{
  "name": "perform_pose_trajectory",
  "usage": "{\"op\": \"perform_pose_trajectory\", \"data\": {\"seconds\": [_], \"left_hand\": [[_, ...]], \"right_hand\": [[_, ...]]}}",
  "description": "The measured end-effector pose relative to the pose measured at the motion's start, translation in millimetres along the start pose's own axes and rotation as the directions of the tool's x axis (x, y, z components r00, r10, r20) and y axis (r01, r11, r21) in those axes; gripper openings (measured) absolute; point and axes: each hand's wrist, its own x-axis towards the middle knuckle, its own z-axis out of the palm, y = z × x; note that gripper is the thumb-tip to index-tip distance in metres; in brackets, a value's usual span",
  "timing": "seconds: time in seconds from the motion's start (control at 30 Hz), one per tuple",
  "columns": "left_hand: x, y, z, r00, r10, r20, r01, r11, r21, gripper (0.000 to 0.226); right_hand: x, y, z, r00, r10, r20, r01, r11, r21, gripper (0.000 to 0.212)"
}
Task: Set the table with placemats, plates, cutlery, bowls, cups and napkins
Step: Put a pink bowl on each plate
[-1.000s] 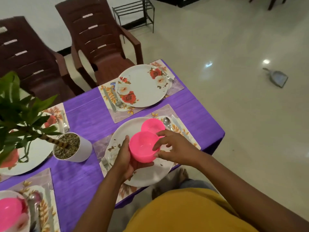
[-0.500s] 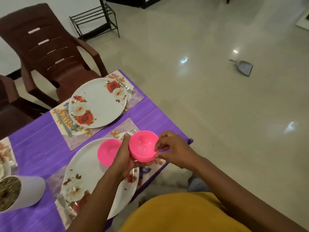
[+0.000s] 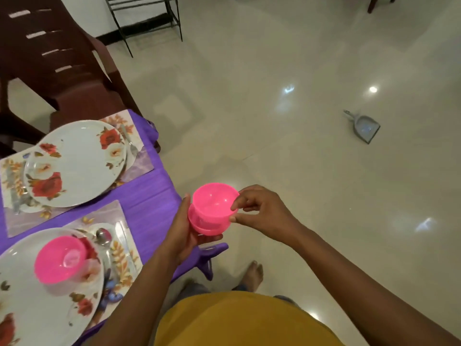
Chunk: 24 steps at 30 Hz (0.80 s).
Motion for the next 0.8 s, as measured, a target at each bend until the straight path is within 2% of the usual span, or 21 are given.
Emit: {"op": "perform_pose_trajectory", "data": {"seconds": [0.1,0.23,0.47,0.67,0.8], "left_hand": [[11,2,30,0.999,0.025,-0.04,-0.026,1.0,-0.01,0.046],[41,11,57,0.979,0.109,-0.171,-0.106,0.994,0.027,0.023],[103,60,86,0.954,0.203,-0.22,-0.219,0.975,-0.049,0.022],[142,116,103,0.956,0.138,-0.258,-0.178,0.975,-0.135,0.021],[162,152,110,0.962,0.13,-0.239,-0.161,0.98,-0.113,0.024]], "right_hand": [[14,7,-36,0.998,0.028,-0.064,-0.02,0.992,0.122,0.02],[48,20,-73,0.984,0.067,-0.165,-0.05,0.993,0.106,0.033],[121,25,-115,0.984,0.044,-0.173,-0.03,0.996,0.079,0.035],[190,12,-140,0.989,-0.005,-0.145,0.011,0.999,0.04,0.034],[244,3,-157,0.994,-0.015,-0.109,0.016,1.0,0.006,0.041]]}}
